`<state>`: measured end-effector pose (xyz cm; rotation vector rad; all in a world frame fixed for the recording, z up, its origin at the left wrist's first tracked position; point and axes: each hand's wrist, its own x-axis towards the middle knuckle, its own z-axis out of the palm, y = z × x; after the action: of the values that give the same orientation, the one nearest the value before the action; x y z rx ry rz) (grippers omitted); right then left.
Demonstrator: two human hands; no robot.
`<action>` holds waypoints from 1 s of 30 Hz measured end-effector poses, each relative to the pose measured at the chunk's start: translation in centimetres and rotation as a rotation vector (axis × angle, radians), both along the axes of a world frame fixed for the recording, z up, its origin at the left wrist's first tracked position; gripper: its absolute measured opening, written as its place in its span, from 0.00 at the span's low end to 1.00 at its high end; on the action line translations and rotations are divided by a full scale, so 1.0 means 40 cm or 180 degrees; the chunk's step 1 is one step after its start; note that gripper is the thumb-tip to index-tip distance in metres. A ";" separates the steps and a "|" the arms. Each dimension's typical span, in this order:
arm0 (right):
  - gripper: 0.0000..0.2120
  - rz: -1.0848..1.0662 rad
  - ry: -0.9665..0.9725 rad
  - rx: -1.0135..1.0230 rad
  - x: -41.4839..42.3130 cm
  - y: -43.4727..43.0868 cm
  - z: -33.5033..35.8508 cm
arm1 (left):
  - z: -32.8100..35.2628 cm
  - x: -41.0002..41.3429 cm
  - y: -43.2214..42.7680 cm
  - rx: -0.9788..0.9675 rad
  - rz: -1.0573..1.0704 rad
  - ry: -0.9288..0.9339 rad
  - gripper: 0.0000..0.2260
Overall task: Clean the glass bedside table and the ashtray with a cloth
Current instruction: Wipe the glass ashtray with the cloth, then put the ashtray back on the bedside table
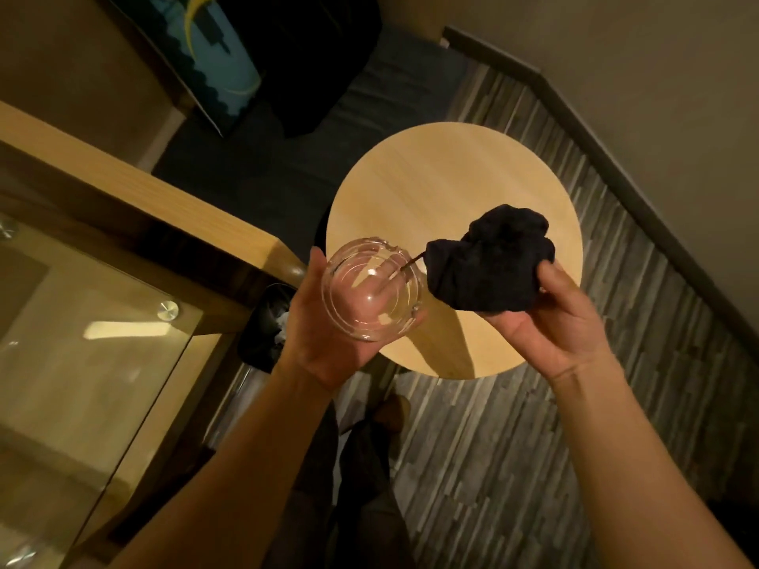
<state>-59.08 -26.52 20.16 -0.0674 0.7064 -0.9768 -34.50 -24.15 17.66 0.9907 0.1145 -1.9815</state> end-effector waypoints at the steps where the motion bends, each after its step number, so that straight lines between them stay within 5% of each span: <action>1: 0.20 -0.0119 0.0105 0.0012 0.002 -0.002 -0.031 | -0.013 0.013 0.013 -0.0047 0.0067 0.0053 0.36; 8: 0.27 -0.0361 0.0987 0.0797 0.110 0.012 -0.241 | -0.095 0.079 0.100 -0.0247 -0.0039 0.0785 0.37; 17: 0.21 -0.0600 0.1363 0.1090 0.288 0.021 -0.395 | -0.138 0.089 0.157 -0.0086 0.0067 0.0661 0.36; 25: 0.05 -0.0290 0.3685 0.0601 0.268 0.073 -0.441 | -0.135 0.070 0.173 -0.0098 0.0270 0.0742 0.35; 30: 0.16 0.0331 0.4654 0.0847 0.211 0.085 -0.467 | -0.104 0.056 0.162 -0.0146 0.0233 0.0931 0.36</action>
<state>-50.65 -23.13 1.48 -0.6168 2.1303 -0.5980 -32.27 -17.65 13.50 0.6533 0.2615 -2.0411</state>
